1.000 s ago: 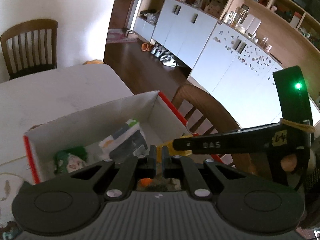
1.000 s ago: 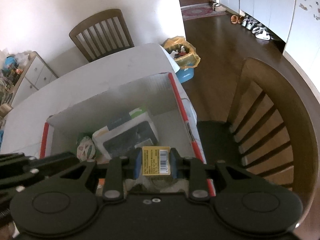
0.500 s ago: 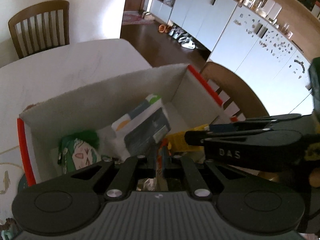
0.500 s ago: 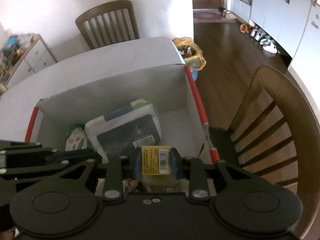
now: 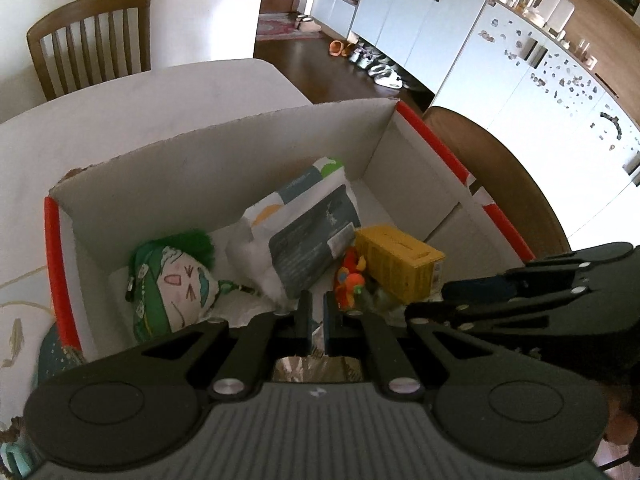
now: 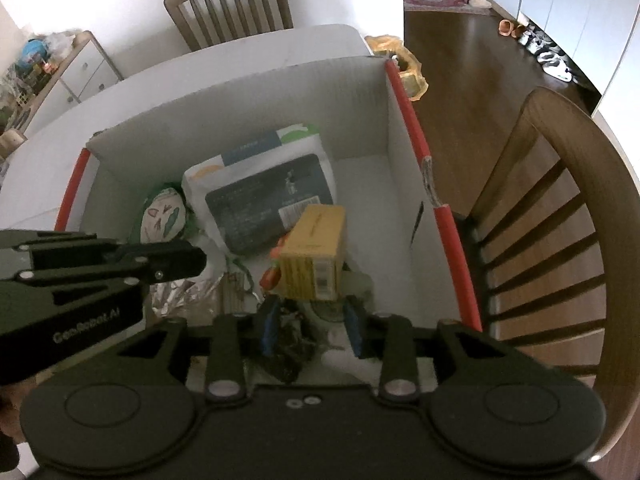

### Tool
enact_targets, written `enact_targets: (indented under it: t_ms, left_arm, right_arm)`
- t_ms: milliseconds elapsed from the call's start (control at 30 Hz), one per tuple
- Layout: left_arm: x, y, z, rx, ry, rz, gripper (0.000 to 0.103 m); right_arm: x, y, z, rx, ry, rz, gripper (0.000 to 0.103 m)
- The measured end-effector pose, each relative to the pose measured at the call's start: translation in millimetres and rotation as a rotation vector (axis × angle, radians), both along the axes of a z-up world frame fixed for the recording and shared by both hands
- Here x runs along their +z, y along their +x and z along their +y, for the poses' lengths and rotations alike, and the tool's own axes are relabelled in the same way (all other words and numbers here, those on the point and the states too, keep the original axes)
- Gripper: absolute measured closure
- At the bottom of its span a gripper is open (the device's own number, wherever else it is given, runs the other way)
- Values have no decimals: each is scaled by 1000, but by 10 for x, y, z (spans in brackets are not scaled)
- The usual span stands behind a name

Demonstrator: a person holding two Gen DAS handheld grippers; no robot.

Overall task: Organize objects
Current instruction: 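Open both grippers to drop the box and keychain into the shoebox, then move both grippers back over the beaded bracelet on the mat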

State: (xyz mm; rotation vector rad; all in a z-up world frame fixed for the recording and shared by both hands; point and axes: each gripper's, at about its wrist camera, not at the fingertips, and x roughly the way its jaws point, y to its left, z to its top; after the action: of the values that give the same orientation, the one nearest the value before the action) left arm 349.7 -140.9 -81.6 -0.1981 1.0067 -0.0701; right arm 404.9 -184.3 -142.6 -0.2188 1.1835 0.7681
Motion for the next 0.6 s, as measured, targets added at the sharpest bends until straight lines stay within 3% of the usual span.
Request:
enact_targets:
  t_ms: [133,600]
  left_arm:
    - [22,-62,2,2,1,-8,98]
    - [351,-412,-34,5,1,-84,98]
  right_arm:
    - [76,-19,-65,-7,15,4,61]
    - [477,-285,-206,14,74,-51,59]
